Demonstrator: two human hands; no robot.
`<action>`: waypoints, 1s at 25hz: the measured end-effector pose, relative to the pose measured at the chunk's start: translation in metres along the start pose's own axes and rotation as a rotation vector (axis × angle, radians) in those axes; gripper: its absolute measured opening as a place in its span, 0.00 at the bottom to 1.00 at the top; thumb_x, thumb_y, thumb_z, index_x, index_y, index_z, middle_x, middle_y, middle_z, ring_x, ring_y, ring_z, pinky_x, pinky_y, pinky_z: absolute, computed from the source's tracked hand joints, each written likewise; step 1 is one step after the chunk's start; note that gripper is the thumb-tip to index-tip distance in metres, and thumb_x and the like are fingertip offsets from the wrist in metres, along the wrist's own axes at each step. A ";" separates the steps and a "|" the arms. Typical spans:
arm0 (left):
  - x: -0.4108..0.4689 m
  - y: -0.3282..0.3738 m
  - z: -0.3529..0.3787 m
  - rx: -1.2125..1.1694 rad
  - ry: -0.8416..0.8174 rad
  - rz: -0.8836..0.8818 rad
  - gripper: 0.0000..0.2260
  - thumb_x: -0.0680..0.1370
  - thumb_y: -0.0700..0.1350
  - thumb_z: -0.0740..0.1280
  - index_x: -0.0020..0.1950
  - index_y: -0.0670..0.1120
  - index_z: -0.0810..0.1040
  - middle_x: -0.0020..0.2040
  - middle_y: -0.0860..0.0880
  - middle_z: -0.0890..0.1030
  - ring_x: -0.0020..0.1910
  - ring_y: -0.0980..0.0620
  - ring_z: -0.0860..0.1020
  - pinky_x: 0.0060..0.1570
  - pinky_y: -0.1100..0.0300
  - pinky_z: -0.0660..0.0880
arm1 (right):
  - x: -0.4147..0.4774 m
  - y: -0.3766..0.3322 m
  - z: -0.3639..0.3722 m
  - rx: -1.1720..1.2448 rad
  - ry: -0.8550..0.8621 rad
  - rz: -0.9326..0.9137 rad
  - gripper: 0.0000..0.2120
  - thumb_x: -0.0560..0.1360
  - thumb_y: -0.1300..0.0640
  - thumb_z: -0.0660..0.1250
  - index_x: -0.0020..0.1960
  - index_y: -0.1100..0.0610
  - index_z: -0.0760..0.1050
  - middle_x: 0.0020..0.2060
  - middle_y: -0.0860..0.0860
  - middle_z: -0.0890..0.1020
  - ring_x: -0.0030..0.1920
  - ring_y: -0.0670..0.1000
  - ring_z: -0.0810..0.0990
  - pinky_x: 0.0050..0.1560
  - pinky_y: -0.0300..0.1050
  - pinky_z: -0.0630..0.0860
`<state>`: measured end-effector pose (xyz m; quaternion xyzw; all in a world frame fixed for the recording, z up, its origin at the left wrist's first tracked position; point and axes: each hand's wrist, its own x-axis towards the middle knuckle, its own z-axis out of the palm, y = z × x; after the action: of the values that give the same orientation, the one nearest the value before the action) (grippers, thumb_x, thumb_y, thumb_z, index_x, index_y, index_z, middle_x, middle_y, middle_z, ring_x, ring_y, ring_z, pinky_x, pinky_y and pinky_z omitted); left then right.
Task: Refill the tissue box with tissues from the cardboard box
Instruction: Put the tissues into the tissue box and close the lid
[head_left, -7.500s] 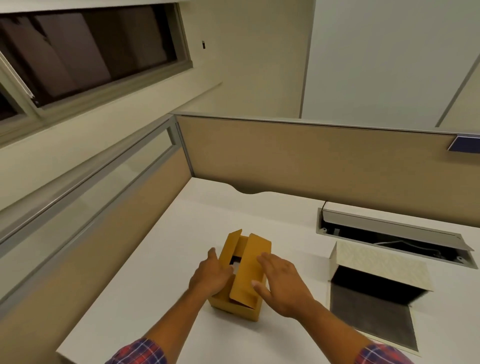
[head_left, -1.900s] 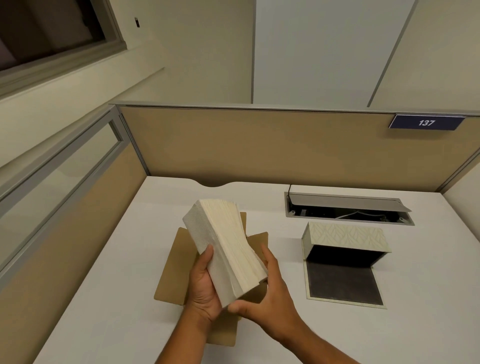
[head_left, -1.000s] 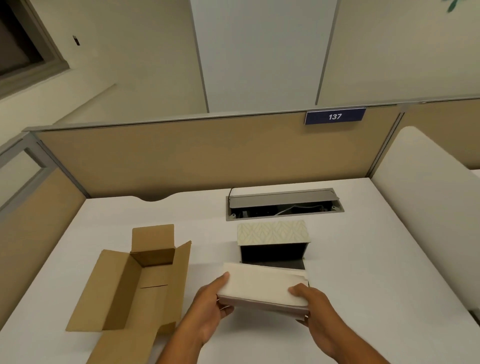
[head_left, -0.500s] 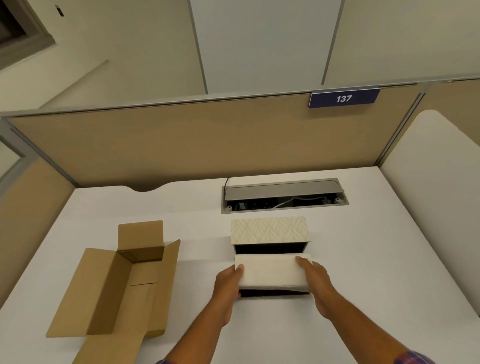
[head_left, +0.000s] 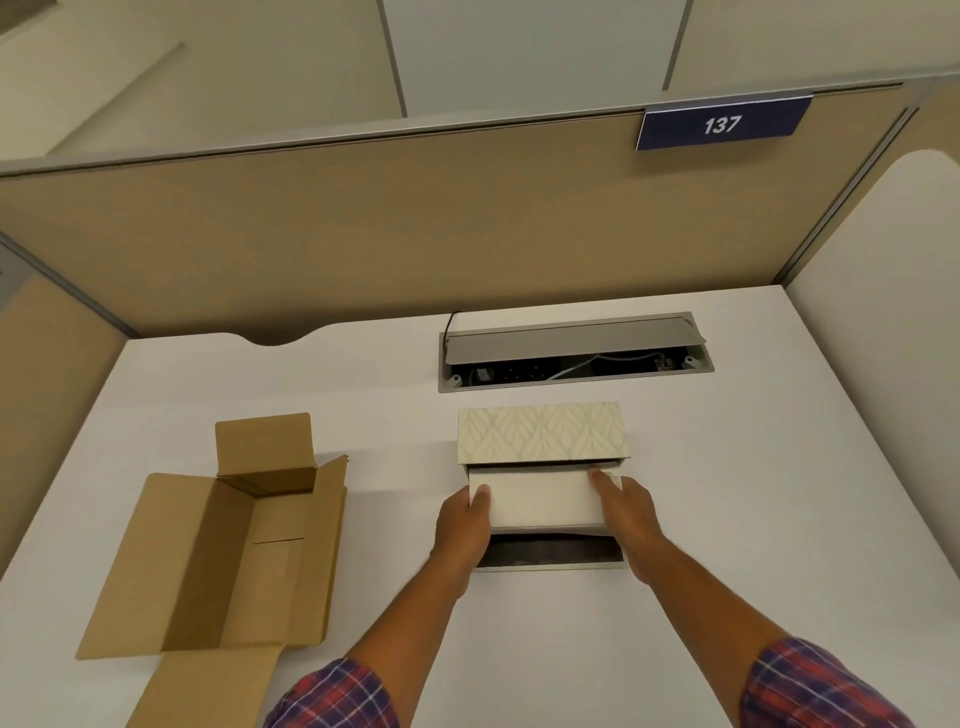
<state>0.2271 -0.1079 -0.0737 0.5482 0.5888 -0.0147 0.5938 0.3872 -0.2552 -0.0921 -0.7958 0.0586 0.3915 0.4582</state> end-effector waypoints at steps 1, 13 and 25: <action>0.001 0.001 0.000 0.004 0.007 -0.004 0.08 0.87 0.55 0.58 0.60 0.54 0.72 0.47 0.58 0.75 0.48 0.56 0.74 0.57 0.52 0.70 | 0.001 0.001 0.001 -0.007 0.012 -0.013 0.27 0.81 0.39 0.64 0.70 0.58 0.73 0.62 0.55 0.78 0.60 0.58 0.77 0.61 0.55 0.75; -0.013 0.019 -0.015 -0.115 0.139 0.132 0.26 0.86 0.48 0.64 0.84 0.52 0.62 0.83 0.48 0.67 0.80 0.42 0.68 0.75 0.43 0.70 | -0.017 -0.012 -0.027 -0.014 0.173 -0.306 0.26 0.80 0.47 0.71 0.76 0.51 0.70 0.74 0.53 0.73 0.71 0.56 0.74 0.74 0.66 0.70; -0.033 0.023 -0.030 -0.074 0.062 0.328 0.13 0.86 0.44 0.61 0.61 0.63 0.76 0.50 0.70 0.77 0.48 0.67 0.76 0.43 0.72 0.72 | -0.037 -0.025 -0.041 -0.142 0.070 -0.354 0.20 0.85 0.46 0.61 0.74 0.53 0.72 0.73 0.54 0.75 0.72 0.57 0.74 0.76 0.65 0.67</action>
<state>0.2121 -0.0996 -0.0271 0.6147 0.5098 0.1211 0.5895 0.3967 -0.2828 -0.0387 -0.8373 -0.0939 0.2799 0.4602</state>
